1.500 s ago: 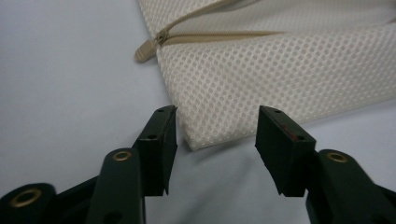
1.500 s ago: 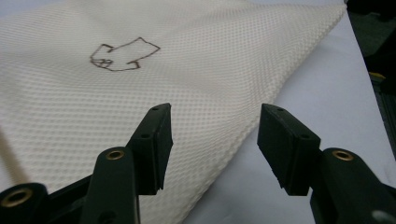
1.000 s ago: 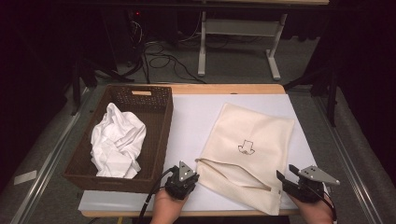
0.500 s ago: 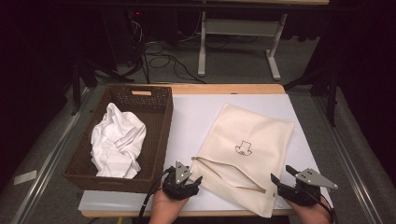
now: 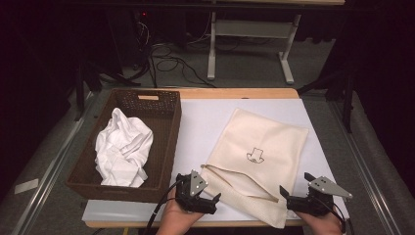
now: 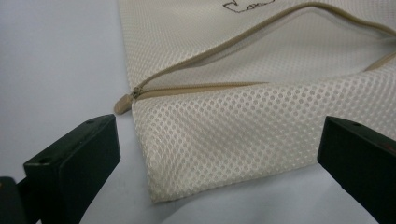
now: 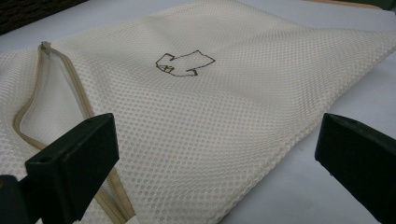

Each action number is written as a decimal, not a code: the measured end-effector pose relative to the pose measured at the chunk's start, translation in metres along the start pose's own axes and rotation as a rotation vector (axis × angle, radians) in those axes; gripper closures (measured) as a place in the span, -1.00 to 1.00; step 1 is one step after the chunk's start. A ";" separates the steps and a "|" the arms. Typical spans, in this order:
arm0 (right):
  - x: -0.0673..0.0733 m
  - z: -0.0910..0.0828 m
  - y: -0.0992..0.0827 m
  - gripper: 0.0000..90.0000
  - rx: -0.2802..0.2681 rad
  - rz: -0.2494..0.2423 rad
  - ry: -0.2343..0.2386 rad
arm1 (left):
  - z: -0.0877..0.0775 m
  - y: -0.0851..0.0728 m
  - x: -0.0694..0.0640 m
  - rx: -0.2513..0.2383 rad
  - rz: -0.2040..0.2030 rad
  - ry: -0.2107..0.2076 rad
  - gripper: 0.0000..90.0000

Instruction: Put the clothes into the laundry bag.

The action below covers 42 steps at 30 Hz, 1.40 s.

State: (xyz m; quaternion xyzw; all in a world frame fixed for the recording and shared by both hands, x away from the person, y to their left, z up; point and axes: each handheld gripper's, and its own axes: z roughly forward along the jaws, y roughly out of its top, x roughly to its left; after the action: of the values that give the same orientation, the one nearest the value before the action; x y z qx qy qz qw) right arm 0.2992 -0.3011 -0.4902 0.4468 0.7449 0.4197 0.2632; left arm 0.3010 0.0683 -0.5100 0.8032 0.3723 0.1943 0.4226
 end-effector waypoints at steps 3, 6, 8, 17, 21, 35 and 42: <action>0.000 0.001 -0.001 -0.99 0.004 -0.006 -0.004 | -0.003 0.002 0.001 -0.008 -0.005 -0.010 -1.00; -0.001 0.002 -0.002 -0.99 0.001 -0.012 -0.003 | -0.008 0.005 0.002 -0.028 -0.012 -0.014 -1.00; -0.001 0.003 -0.002 -0.99 -0.005 -0.013 -0.002 | -0.010 0.007 0.002 -0.044 -0.015 -0.016 -1.00; -0.001 0.004 -0.002 -0.99 -0.018 -0.017 0.013 | -0.025 0.014 -0.001 -0.121 0.011 -0.067 -1.00; 0.000 0.004 -0.002 -0.99 -0.017 -0.017 0.014 | -0.033 0.019 0.001 -0.135 -0.003 -0.075 -1.00; 0.000 0.004 -0.002 -0.99 -0.017 -0.016 0.016 | -0.072 0.036 0.012 -0.248 -0.030 -0.072 -0.99; 0.000 0.004 -0.002 -0.99 -0.019 -0.017 0.017 | -0.095 0.042 0.022 -0.276 -0.021 -0.005 -0.99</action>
State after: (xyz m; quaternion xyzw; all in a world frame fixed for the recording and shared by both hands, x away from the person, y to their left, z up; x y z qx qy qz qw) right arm 0.3014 -0.3003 -0.4941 0.4345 0.7467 0.4284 0.2648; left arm 0.2738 0.1209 -0.4215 0.7338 0.3495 0.2375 0.5320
